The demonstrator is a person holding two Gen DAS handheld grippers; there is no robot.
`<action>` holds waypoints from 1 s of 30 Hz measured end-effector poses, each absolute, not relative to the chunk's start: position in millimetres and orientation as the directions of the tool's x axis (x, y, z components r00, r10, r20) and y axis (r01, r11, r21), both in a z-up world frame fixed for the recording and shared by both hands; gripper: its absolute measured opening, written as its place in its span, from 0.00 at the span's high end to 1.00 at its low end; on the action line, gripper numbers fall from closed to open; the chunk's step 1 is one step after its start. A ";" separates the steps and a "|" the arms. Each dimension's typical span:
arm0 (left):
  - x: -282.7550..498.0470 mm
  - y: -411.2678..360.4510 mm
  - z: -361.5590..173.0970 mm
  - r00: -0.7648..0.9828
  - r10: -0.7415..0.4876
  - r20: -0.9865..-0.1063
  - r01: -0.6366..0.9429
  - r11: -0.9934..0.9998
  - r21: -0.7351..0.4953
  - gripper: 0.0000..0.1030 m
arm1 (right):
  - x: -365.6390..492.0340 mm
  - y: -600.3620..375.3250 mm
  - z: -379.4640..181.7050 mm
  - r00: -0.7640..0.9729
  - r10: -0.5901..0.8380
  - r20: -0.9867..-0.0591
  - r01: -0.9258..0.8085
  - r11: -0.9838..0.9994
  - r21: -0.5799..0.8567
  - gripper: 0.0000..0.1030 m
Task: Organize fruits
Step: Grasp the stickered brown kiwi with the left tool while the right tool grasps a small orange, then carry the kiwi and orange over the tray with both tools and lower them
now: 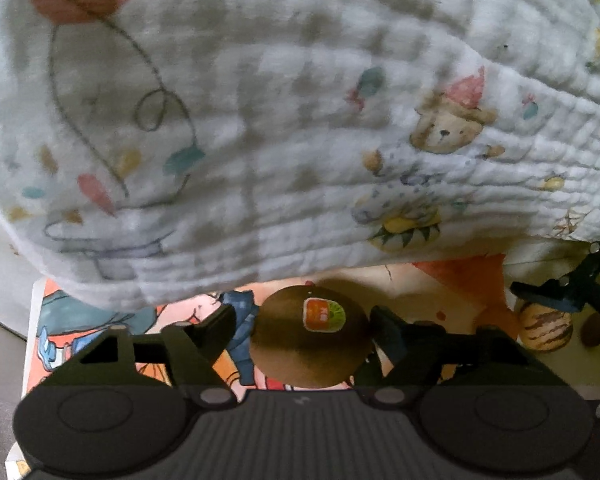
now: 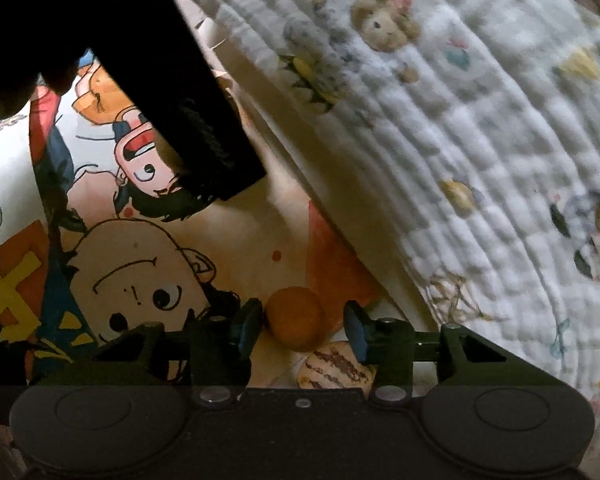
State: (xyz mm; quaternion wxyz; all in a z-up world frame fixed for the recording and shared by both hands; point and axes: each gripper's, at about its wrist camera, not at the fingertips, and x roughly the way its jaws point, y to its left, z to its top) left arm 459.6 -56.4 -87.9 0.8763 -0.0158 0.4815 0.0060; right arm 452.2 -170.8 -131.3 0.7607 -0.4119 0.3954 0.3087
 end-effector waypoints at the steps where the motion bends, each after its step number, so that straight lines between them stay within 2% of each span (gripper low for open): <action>1: 463.7 -55.9 -87.6 0.534 -0.014 -0.845 -0.024 0.999 -0.032 0.32 | 453.5 -168.7 -133.1 0.495 0.141 -0.857 -0.800 0.459 -0.386 0.61; 4: 468.7 -58.3 -87.6 0.534 -0.008 -0.845 -0.026 0.999 -0.026 0.33 | 456.1 -164.0 -135.6 0.481 0.138 -0.866 -0.806 0.458 -0.374 0.66; 14: 445.0 -52.7 -86.2 0.527 -0.026 -0.850 -0.031 0.998 -0.050 0.35 | 436.9 -164.6 -123.3 0.483 0.158 -0.861 -0.791 0.500 -0.352 0.67; 30: 366.3 -29.4 -67.6 0.548 -0.056 -0.834 -0.052 0.993 -0.102 0.35 | 378.6 -161.5 -79.5 0.502 0.212 -0.839 -0.762 0.567 -0.313 0.67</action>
